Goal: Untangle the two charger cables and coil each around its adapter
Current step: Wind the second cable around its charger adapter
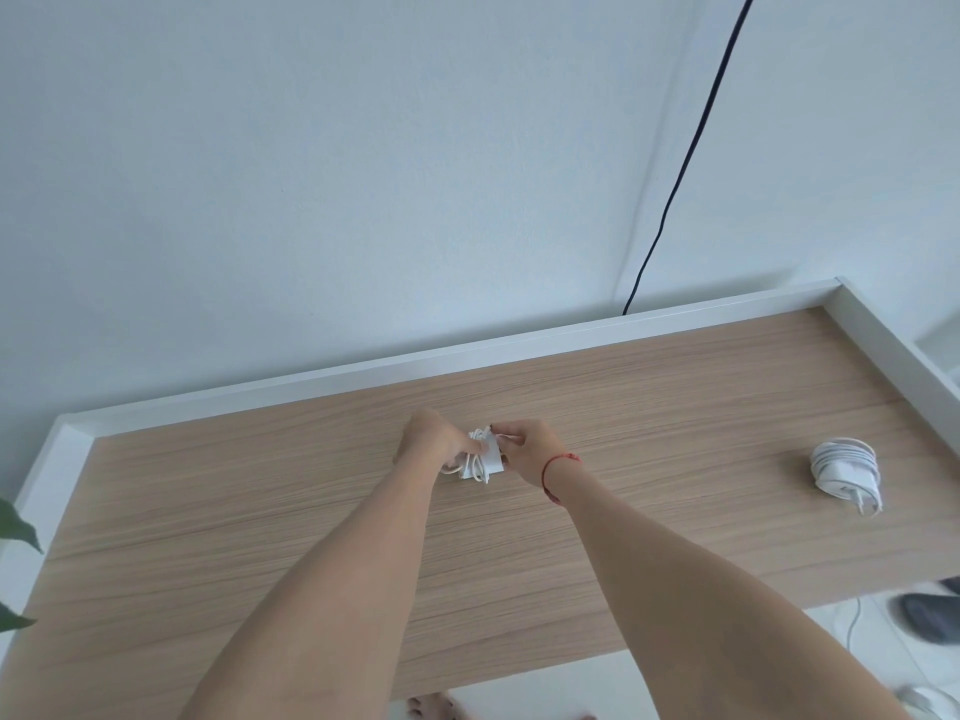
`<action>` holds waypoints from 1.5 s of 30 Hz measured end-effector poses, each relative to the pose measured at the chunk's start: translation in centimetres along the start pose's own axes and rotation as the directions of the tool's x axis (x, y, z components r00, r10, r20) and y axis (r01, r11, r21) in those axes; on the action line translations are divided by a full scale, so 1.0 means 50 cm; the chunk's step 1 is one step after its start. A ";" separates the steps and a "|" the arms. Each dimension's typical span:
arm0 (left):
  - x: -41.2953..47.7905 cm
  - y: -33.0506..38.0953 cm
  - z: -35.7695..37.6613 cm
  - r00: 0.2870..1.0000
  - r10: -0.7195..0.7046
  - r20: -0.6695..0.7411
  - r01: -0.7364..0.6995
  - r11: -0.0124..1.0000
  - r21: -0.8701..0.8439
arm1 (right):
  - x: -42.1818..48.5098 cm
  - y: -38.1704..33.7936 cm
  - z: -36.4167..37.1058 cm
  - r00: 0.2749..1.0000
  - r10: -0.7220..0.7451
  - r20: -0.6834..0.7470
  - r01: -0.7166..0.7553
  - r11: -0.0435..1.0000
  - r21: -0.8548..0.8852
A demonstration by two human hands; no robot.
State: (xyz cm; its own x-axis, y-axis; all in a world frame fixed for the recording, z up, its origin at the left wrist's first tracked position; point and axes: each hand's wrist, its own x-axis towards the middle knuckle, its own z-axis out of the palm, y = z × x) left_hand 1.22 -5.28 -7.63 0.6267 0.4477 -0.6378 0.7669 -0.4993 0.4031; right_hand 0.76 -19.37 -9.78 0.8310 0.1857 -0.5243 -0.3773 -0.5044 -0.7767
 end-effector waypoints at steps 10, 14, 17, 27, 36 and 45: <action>-0.010 0.023 0.011 0.995 0.069 0.067 -0.077 0.990 0.117 | 0.009 0.004 -0.002 0.998 0.030 0.057 -0.034 0.997 0.069; -0.015 0.029 0.016 0.995 0.078 0.063 -0.086 0.985 0.152 | 0.004 0.001 -0.007 0.997 0.030 0.078 -0.036 0.996 0.077; -0.009 0.026 0.027 0.996 0.092 0.011 -0.093 0.975 0.201 | -0.004 -0.006 -0.012 0.995 0.021 0.098 -0.026 0.998 0.053; -0.007 -0.004 0.009 0.975 0.216 0.058 -0.223 0.959 0.173 | -0.006 -0.032 -0.012 0.998 -0.053 -0.037 0.045 0.981 -0.189; 0.010 -0.026 0.003 0.958 0.278 0.072 -0.277 0.961 -0.026 | 0.008 -0.042 0.024 0.990 -0.013 -0.138 -0.020 0.973 -0.230; 0.007 -0.034 -0.004 0.948 0.301 0.102 -0.299 0.953 -0.043 | 0.017 -0.069 0.030 0.997 0.058 -0.058 -0.069 0.978 -0.198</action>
State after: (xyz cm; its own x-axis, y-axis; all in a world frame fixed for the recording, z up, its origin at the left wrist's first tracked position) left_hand 0.14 -4.13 -8.41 0.8113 0.1983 -0.5500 0.5500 -0.5779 0.6029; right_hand 2.16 -16.23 -8.07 0.8299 0.1071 -0.5476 -0.3447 -0.6733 -0.6541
